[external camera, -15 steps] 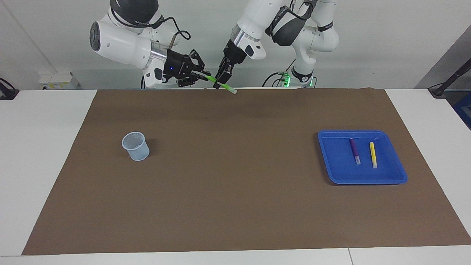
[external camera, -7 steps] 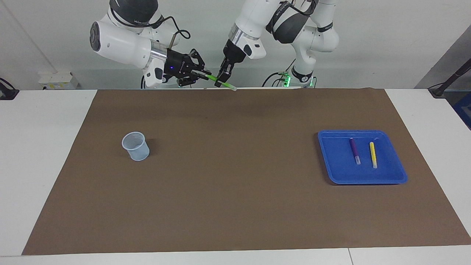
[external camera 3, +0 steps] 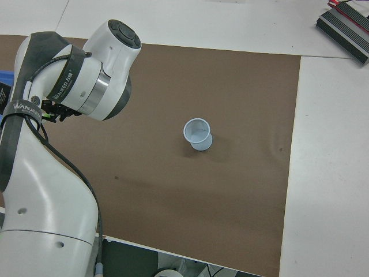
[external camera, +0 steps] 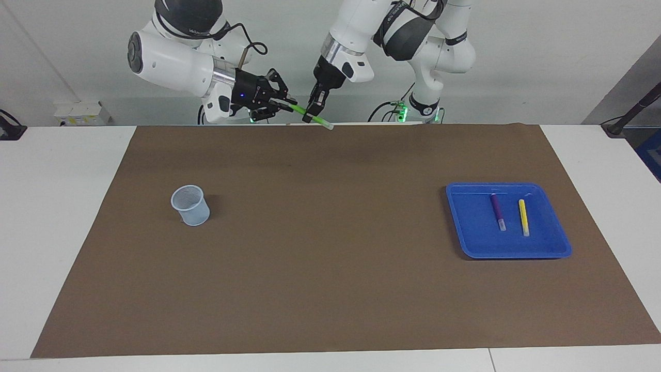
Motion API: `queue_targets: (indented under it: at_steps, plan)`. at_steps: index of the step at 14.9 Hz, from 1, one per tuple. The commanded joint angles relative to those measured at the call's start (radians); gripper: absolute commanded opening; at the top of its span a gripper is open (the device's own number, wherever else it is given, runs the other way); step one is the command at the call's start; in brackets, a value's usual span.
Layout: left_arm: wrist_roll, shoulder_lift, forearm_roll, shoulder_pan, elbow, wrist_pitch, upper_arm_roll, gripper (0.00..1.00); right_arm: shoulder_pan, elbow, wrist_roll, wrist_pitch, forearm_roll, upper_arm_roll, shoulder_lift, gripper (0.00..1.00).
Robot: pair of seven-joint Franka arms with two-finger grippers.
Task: Right arm passes pens to left for tray arrangement
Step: 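Close the left gripper on the green pen's free end, then open the right gripper while the left gripper pulls the pen away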
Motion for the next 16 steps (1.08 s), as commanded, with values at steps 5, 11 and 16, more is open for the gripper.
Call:
queue_targets:
  at_steps: [5, 11, 16]
  plan:
    - [0.021, 0.003, 0.03, 0.026, 0.008, -0.072, 0.007, 0.0, -0.013, 0.01, 0.023, 0.005, 0.03, 0.001, 0.0, 0.0]
    - [0.099, -0.002, 0.028, 0.098, 0.002, -0.116, 0.007, 0.0, -0.013, 0.021, 0.054, -0.004, 0.03, 0.001, 0.003, 0.14]
    - [0.142, -0.008, 0.028, 0.122, -0.015, -0.116, 0.007, 0.0, -0.013, 0.021, 0.049, -0.004, 0.026, 0.001, 0.005, 1.0]
